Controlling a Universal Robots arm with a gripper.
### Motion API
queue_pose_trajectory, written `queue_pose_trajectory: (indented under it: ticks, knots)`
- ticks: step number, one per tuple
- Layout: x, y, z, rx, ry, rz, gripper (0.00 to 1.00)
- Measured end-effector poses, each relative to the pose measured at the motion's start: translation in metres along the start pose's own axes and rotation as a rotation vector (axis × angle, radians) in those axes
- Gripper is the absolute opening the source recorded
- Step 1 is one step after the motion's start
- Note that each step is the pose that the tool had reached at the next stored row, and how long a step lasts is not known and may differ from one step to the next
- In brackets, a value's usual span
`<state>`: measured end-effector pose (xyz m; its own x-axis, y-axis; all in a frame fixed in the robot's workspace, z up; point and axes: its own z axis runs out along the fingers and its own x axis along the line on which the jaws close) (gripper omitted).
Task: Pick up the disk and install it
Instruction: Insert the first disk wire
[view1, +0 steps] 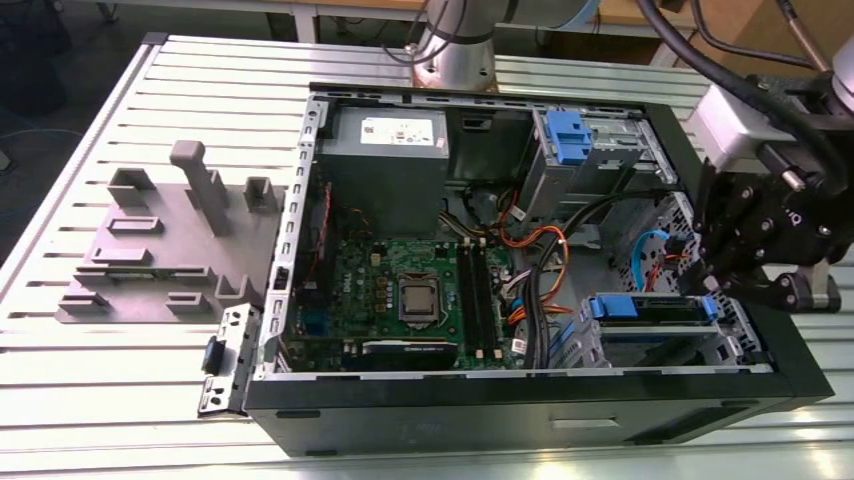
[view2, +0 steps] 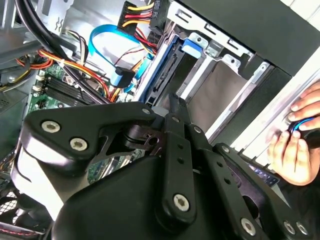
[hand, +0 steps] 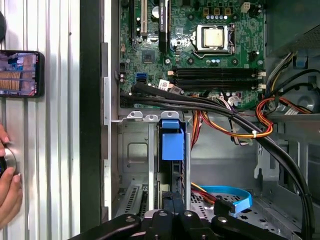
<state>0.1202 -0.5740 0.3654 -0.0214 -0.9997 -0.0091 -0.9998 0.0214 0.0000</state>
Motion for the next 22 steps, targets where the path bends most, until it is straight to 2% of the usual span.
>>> queue_pose_trajectory:
  ticks: [3,6,8,14,17,19,22]
  knots:
    - [-0.0011,0.0,-0.0037,0.0,0.0008,0.0,0.11]
    - [-0.0037,-0.0024,-0.004,-0.0001,0.006,0.0,0.11]
    - [-0.0055,-0.0054,-0.004,-0.0003,0.0071,0.0,0.11]
    - [-0.0114,-0.0141,-0.0038,-0.0004,0.0073,0.0,0.11]
    - [-0.0133,-0.0166,-0.0037,-0.0004,0.0072,-0.002,0.11]
    - [-0.0134,-0.0166,-0.0037,-0.0005,0.0074,-0.015,0.11]
    - [-0.0134,-0.0166,-0.0036,-0.0008,0.0073,-0.062,0.11]
